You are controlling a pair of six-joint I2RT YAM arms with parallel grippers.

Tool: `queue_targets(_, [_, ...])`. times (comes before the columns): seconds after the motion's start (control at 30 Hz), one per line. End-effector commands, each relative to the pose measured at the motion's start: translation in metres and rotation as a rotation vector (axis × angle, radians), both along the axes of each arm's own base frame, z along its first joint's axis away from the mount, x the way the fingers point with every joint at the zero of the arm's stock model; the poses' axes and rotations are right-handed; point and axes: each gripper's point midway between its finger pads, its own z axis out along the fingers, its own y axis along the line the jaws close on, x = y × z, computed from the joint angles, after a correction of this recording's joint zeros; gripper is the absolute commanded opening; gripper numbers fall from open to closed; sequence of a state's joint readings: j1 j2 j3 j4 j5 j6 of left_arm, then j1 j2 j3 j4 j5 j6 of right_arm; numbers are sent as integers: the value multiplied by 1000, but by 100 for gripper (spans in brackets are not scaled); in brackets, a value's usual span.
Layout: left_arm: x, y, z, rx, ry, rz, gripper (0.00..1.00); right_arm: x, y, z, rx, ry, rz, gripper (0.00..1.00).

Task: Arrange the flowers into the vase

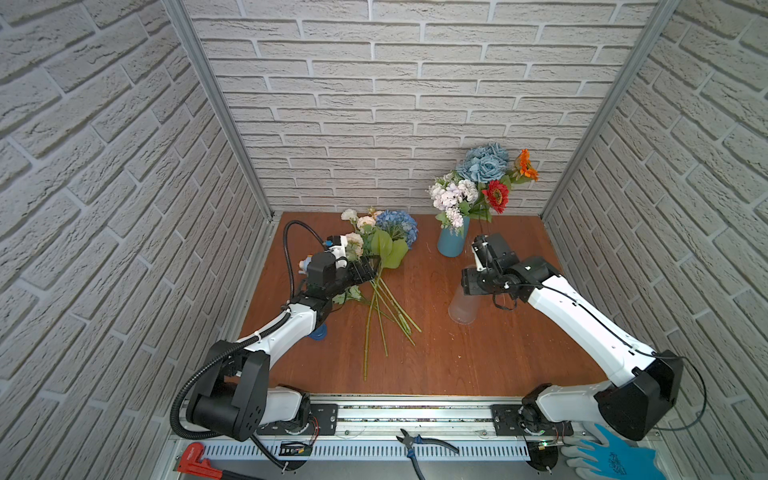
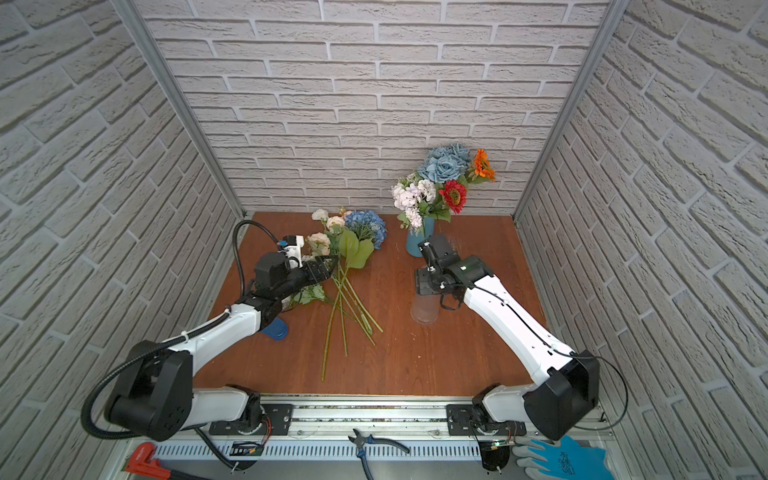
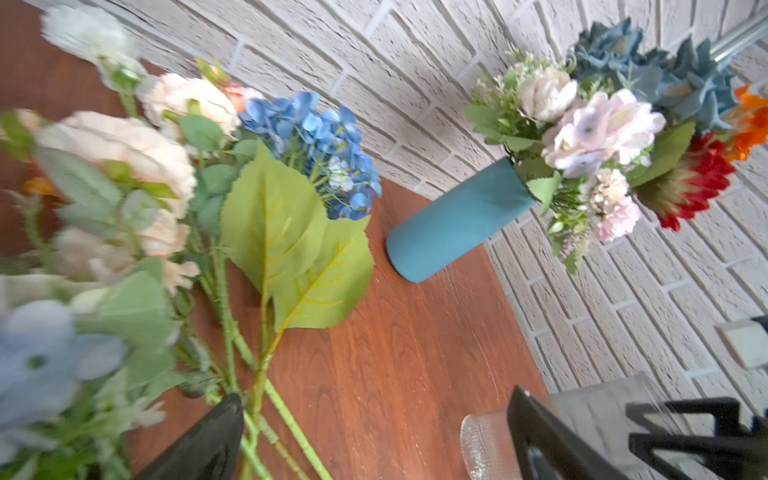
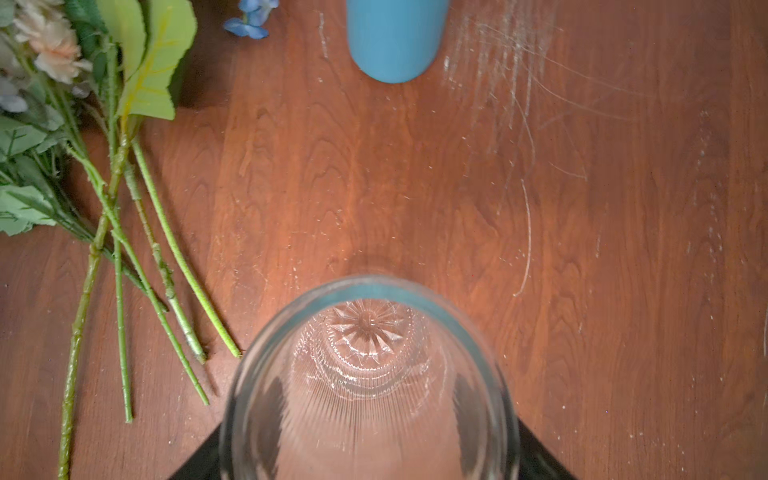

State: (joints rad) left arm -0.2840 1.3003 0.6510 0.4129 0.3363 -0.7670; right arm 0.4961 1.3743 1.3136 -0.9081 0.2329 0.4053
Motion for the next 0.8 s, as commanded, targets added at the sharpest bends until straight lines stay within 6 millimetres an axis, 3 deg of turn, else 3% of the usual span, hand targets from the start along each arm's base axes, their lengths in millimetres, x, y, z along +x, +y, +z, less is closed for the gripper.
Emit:
queue_targets(0.0, [-4,20,3,-2,-15,63,98,29,20,42,-9,-198,16,19])
queue_targets(0.2, [-17,53,-1,35,3,163,98,46,50,33,25,-213,83,19])
queue_targets(0.47, [-27,85,-1,70,18,266,98,55,63,14,-26,-160,121,21])
queue_targets(0.63, [-27,85,-2,68,26,268,98,57,68,12,-32,-151,132,38])
queue_targets(0.77, [-27,84,-3,66,30,264,98,55,70,22,-10,-167,141,63])
